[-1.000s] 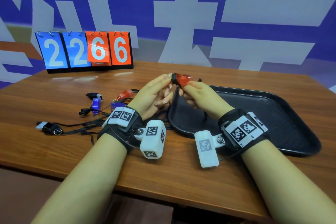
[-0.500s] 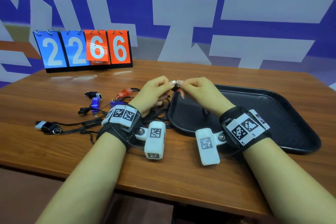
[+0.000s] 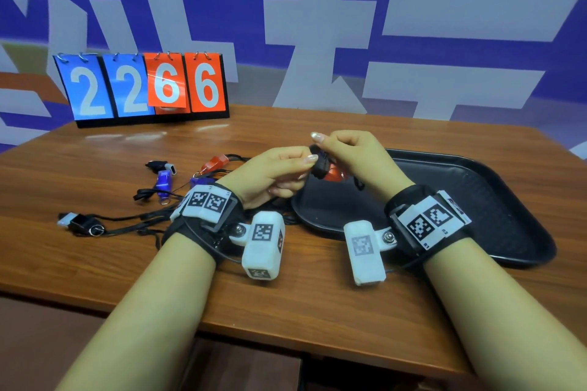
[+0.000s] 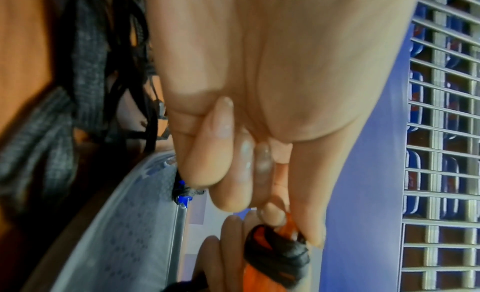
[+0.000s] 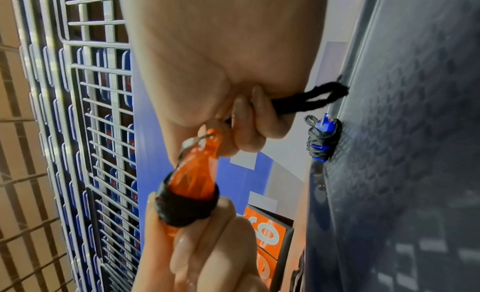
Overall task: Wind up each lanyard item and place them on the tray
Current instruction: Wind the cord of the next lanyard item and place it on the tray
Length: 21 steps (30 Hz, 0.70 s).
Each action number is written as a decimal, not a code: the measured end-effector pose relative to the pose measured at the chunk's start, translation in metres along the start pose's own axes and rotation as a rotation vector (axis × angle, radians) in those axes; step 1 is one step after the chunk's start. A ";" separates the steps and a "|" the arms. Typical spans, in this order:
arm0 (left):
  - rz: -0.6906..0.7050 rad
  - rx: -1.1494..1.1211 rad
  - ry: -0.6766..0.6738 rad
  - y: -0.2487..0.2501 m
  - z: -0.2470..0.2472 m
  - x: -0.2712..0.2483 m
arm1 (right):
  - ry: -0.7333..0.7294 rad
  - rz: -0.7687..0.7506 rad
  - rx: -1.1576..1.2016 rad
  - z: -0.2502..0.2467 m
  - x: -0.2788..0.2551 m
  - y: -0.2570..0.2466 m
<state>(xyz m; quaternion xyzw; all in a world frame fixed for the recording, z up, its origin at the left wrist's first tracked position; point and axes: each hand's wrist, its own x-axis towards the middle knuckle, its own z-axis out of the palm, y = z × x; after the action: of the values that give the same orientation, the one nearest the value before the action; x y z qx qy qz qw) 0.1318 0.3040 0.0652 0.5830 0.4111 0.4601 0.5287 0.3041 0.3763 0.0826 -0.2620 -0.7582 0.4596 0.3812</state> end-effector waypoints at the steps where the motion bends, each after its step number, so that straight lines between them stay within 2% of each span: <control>1: 0.005 -0.022 0.000 0.000 0.001 0.000 | 0.005 0.003 0.013 0.000 0.000 0.001; 5: 0.030 -0.122 0.027 -0.004 0.001 0.004 | -0.017 0.044 0.058 0.000 0.004 0.007; 12: 0.099 -0.311 0.039 -0.002 -0.002 0.001 | -0.167 0.154 0.365 0.010 0.007 0.011; 16: 0.152 -0.314 0.111 -0.003 0.000 0.004 | -0.160 0.120 0.285 0.015 0.005 0.013; 21: 0.151 -0.169 0.180 -0.007 0.001 0.010 | -0.158 0.197 0.184 0.014 0.006 0.015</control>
<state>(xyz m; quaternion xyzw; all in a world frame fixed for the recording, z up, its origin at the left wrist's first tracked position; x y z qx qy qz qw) 0.1351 0.3144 0.0597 0.5220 0.3715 0.5818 0.5009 0.2901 0.3805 0.0670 -0.2621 -0.7110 0.5816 0.2959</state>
